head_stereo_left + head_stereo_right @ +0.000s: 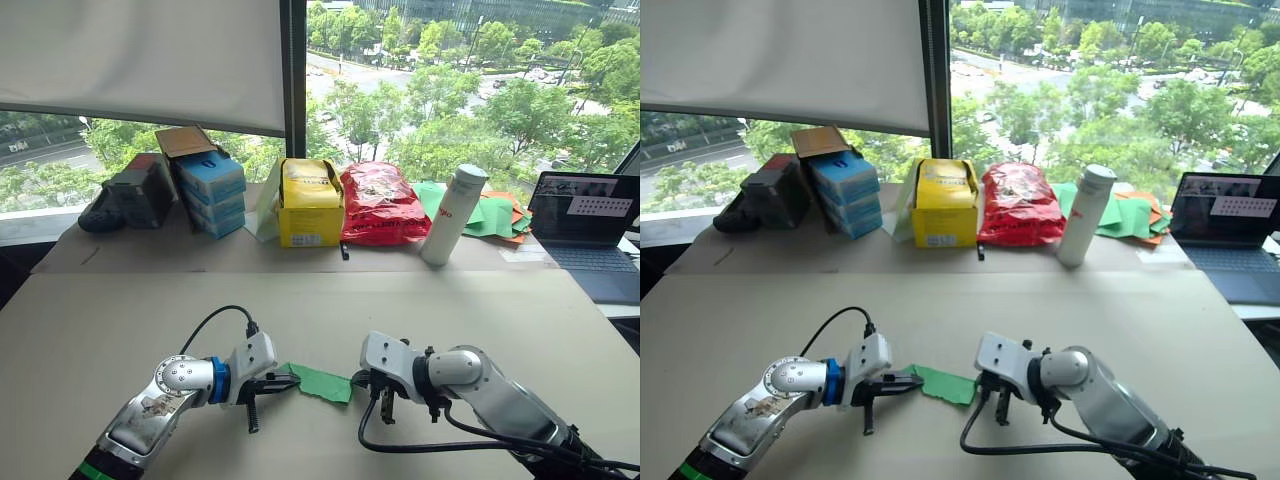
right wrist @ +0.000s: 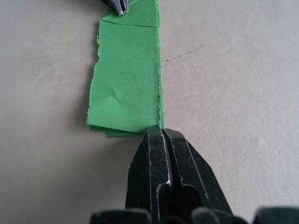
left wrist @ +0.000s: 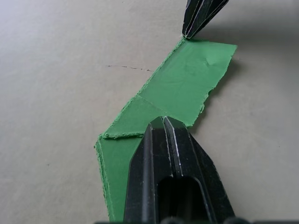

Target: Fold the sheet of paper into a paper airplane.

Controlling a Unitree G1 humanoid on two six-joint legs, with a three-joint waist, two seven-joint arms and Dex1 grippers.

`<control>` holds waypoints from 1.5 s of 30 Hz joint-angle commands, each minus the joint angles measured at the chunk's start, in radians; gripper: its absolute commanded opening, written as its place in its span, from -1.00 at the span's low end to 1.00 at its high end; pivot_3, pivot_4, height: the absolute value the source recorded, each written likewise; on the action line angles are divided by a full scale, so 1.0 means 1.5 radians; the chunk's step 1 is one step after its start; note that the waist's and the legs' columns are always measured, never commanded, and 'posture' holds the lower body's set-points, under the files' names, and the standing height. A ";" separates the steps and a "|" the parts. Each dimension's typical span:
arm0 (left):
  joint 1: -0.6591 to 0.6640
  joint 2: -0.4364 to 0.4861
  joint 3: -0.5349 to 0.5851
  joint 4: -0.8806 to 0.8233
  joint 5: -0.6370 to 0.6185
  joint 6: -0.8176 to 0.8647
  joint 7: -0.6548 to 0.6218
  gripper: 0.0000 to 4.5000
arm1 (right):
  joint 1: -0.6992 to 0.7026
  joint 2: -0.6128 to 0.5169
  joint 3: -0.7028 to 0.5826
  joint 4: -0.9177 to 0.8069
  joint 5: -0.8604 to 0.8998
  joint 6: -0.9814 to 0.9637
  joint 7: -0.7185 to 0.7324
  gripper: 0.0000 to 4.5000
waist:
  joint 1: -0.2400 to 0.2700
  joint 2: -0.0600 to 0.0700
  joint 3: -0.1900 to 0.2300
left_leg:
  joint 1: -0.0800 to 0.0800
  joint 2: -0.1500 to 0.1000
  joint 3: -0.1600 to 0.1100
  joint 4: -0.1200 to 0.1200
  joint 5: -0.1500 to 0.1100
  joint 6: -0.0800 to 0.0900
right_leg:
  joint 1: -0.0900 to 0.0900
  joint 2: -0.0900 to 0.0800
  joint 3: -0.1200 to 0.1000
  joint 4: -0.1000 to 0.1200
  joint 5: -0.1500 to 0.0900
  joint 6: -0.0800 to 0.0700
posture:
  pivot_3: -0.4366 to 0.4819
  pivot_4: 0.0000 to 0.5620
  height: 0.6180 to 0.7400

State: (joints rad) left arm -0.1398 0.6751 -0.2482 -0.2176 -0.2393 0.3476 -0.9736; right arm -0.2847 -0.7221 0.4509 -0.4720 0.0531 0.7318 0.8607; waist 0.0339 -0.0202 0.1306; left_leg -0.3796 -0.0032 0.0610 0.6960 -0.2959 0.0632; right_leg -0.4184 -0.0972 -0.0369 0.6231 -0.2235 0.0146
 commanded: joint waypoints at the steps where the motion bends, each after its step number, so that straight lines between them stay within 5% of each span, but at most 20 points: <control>1: 0.010 0.004 -0.015 0.026 0.022 0.006 -0.002 -1.00 | 0.030 -0.038 0.007 0.024 -0.009 0.061 0.007 -0.99 | 0.001 0.000 0.000 | 0.000 0.000 0.000 0.000 0.000 0.000 | 0.000 0.000 0.000 0.000 0.000 0.000 | -0.05 -0.47 1.00; 10: 0.003 0.002 -0.016 0.035 0.025 -0.002 -0.007 -1.00 | -0.023 0.077 -0.154 -0.073 0.158 -0.004 0.013 -0.99 | -0.002 0.001 0.001 | -0.004 0.000 0.000 0.000 0.001 -0.001 | -0.002 -0.001 0.001 0.001 0.000 0.000 | -0.05 -0.47 1.00; 22: -0.009 0.005 -0.011 0.025 0.023 0.007 -0.016 -1.00 | -0.003 0.098 0.016 0.054 0.047 -0.052 -0.036 -0.99 | -0.009 0.001 0.001 | -0.004 0.000 0.000 0.000 0.001 -0.001 | -0.002 0.000 -0.002 0.001 0.000 0.000 | -0.05 -0.47 1.00; 34: -0.127 -0.022 -0.009 0.007 -0.055 0.100 -0.077 -1.00 | 0.003 0.075 0.055 0.108 0.007 -0.036 -0.025 -0.99 | -0.013 0.001 0.001 | -0.003 0.000 0.001 0.000 0.001 -0.001 | -0.001 0.005 -0.003 0.002 0.000 0.000 | -0.05 -0.47 1.00; 45: -0.189 -0.054 -0.115 0.147 0.072 -0.017 -0.098 -1.00 | 0.004 0.078 0.053 0.079 0.013 -0.019 -0.025 -0.99 | -0.012 0.001 0.000 | -0.003 0.000 0.001 0.001 0.001 -0.001 | 0.000 0.006 -0.003 0.002 0.000 0.000 | -0.05 -0.47 1.00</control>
State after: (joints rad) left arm -0.4225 0.5975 -0.3980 -0.0203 -0.1678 0.3510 -1.1192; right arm -0.3088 -0.5805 0.5014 -0.3869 0.1004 0.6432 0.8245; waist 0.0165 -0.0193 0.1313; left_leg -0.3843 -0.0035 0.0621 0.6975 -0.2950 0.0623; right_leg -0.4190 -0.0879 -0.0407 0.6261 -0.2235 0.0145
